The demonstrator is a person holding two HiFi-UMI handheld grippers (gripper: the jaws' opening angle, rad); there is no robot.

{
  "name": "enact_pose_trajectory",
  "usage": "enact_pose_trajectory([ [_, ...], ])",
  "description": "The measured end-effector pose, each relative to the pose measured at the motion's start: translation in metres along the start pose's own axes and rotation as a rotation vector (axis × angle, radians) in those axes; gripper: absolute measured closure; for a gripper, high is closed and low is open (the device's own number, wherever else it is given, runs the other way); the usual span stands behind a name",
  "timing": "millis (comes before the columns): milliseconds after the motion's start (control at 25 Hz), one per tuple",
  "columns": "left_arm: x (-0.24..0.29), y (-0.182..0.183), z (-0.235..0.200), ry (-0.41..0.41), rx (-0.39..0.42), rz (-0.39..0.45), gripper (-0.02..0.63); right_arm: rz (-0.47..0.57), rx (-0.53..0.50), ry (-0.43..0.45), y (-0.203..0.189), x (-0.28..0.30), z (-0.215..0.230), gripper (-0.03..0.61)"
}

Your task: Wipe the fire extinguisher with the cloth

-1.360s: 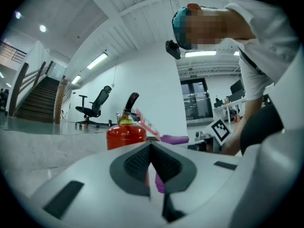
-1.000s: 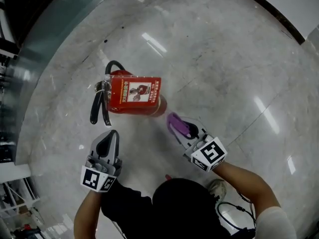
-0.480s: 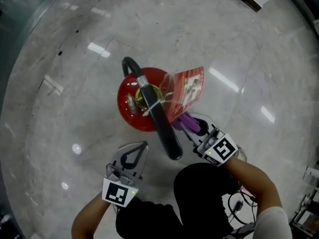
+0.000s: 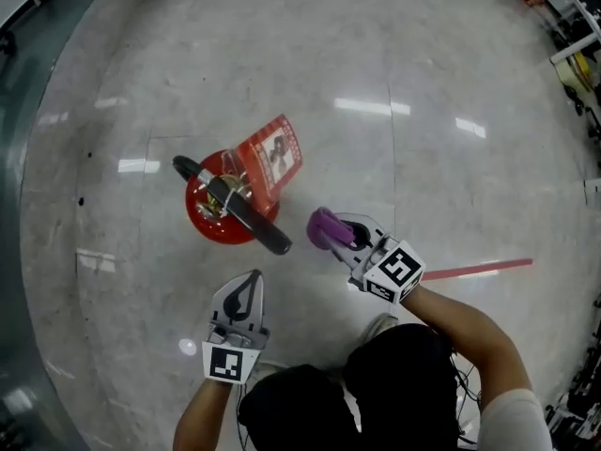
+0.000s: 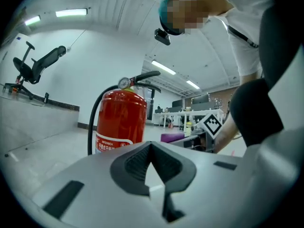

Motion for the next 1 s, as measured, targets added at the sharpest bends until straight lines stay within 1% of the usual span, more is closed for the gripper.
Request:
enact_pose_trajectory([
  [80,0.010,-0.003,0.001,0.013,-0.008,0.039,0.611,0.033,0.026,-0.044,-0.016,-0.001,0.001,0.521],
  [120,0.014,-0.001,0.002,0.020,0.001,0.056,0.611,0.047,0.044,-0.061,-0.024,-0.002,0.002,0.521],
  [240,0.021,0.017,0.002,0.022,0.061,0.042,0.611,0.054,0.115,-0.117,-0.040,0.001,-0.002,0.521],
  [320,0.023,0.028,0.004,0.012,0.099,-0.017,0.611,0.024,0.159,-0.140,-0.047,0.005,-0.005,0.520],
  [400,0.020,0.028,0.008,-0.004,0.117,-0.078,0.611,0.008,0.201,-0.143,-0.060,0.011,-0.007,0.520],
  [480,0.018,0.017,0.003,-0.036,0.112,-0.090,0.611,0.012,0.220,-0.151,-0.082,0.023,-0.006,0.520],
  [600,0.018,-0.007,-0.005,-0.088,0.119,-0.052,0.611,0.027,0.248,-0.178,-0.120,0.046,0.005,0.520],
  [720,0.016,-0.015,-0.006,-0.129,0.118,-0.001,0.611,0.041,0.281,-0.197,-0.145,0.066,0.017,0.520],
  [840,0.014,-0.009,-0.009,-0.157,0.111,0.017,0.611,0.038,0.298,-0.221,-0.154,0.081,0.022,0.520],
  [1000,0.011,-0.011,-0.011,-0.154,0.091,0.011,0.611,0.029,0.315,-0.219,-0.158,0.095,0.024,0.520],
])
Point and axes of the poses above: the fingertips, and each gripper's own axes: x forward along the fingers, z to its right, y out of its top, the point moved 10 cm from there along -x, backward along the fingers, and after that the axes turned 6 degrees about z, right-handed, at the moved point
